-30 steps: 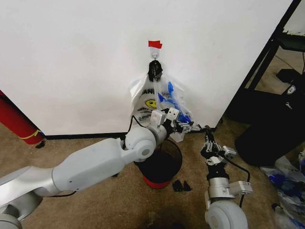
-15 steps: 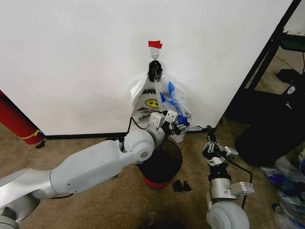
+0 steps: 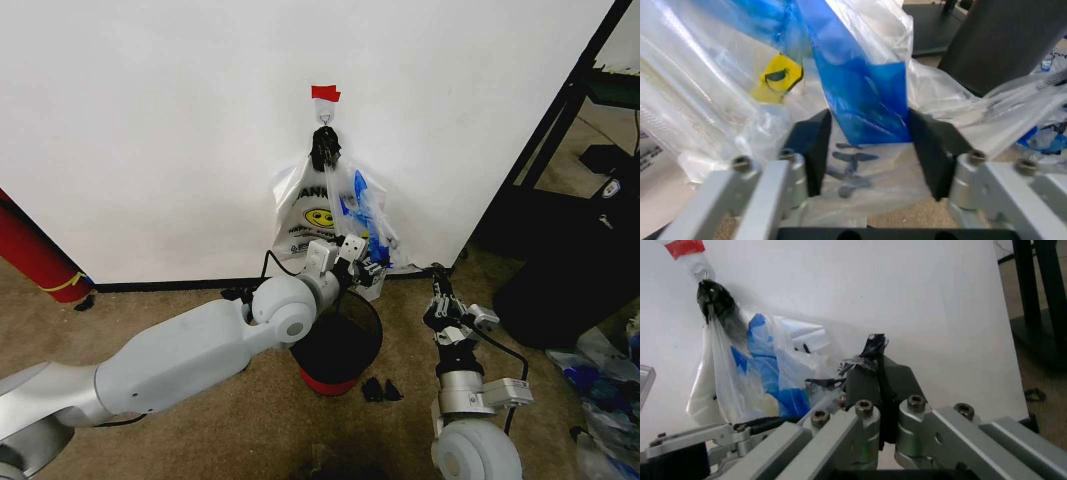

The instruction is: Pick up the garbage bag from the wall and place it over the trash bin.

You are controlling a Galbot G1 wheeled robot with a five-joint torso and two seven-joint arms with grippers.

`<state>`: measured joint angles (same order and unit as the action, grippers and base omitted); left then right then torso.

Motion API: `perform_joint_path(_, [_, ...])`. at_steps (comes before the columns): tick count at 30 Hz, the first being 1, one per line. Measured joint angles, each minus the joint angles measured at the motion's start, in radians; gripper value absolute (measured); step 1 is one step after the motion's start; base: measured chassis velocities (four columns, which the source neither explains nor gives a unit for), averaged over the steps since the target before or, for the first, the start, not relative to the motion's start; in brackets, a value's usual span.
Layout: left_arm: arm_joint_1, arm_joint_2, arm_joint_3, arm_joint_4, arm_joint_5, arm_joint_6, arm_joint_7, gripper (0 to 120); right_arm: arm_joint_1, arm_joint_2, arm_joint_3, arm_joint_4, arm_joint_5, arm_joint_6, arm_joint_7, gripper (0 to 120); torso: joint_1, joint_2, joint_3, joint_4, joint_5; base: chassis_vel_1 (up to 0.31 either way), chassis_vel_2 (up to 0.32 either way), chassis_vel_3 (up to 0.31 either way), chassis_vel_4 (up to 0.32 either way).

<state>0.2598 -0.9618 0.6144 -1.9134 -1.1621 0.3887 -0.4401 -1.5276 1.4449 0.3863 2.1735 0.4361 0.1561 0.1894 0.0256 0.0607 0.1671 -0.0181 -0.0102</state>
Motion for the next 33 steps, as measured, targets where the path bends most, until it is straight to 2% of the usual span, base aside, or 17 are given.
perform_joint_path(3, [0.002,0.003,-0.001,-0.001,0.005,0.001,0.008,63,0.003,0.004,-0.006,-0.003,-0.001,-0.001,-0.001,0,0.000,0.000,0.000,0.0001,0.0000,0.000,0.000,0.000,0.000])
perform_joint_path(5, [0.003,0.002,-0.001,-0.001,0.007,0.001,0.008,67,0.004,0.005,-0.007,-0.003,-0.001,-0.002,-0.001,0,0.000,0.000,0.000,0.0000,0.0000,0.000,0.000,0.000,0.000])
perform_joint_path(11, [0.004,0.001,0.006,0.019,0.023,-0.002,0.005,92,0.013,-0.005,-0.009,-0.004,0.008,-0.005,-0.001,0,0.000,0.000,0.000,0.0000,-0.0001,0.000,0.000,0.000,0.000])
perform_joint_path(14, [0.002,0.001,0.008,0.027,0.028,-0.004,0.005,94,0.020,-0.007,-0.013,-0.006,0.013,-0.007,-0.001,0,0.000,0.000,0.000,0.0000,0.0000,0.000,0.000,0.000,0.000])
perform_joint_path(18, [0.002,-0.011,0.013,0.039,0.030,-0.015,0.004,81,0.023,-0.012,-0.014,-0.006,0.025,-0.008,-0.001,0,0.000,0.000,0.000,0.0000,0.0000,0.000,0.000,0.000,0.000])
perform_joint_path(19, [0.002,-0.011,0.013,0.039,0.030,-0.015,0.004,81,0.023,-0.012,-0.014,-0.006,0.025,-0.008,-0.001,0,0.000,0.000,0.000,0.0000,0.0000,0.000,0.000,0.000,0.000])
perform_joint_path(24, [-0.005,-0.030,0.015,0.052,0.016,-0.036,-0.002,58,0.025,-0.018,-0.008,-0.011,0.030,-0.008,-0.001,0,0.000,0.000,0.000,0.0000,0.0000,0.000,0.000,0.000,0.000])
perform_joint_path(26, [-0.007,-0.037,0.015,0.054,0.006,-0.042,-0.005,55,0.025,-0.018,-0.007,-0.013,0.030,-0.008,-0.001,0,0.000,0.000,0.000,0.0001,0.0000,0.000,0.000,0.000,0.000])
perform_joint_path(32, [-0.023,-0.064,0.015,0.079,-0.033,-0.041,-0.012,30,0.021,-0.019,-0.002,-0.015,0.029,-0.008,-0.002,0,0.000,0.000,0.000,0.0000,0.0001,0.000,0.000,0.000,0.000])
perform_joint_path(33, [-0.025,-0.071,0.018,0.090,-0.037,-0.039,-0.013,29,0.018,-0.019,0.000,-0.013,0.029,-0.008,-0.002,0,0.000,0.000,0.000,0.0001,0.0002,0.000,0.000,0.000,0.000])
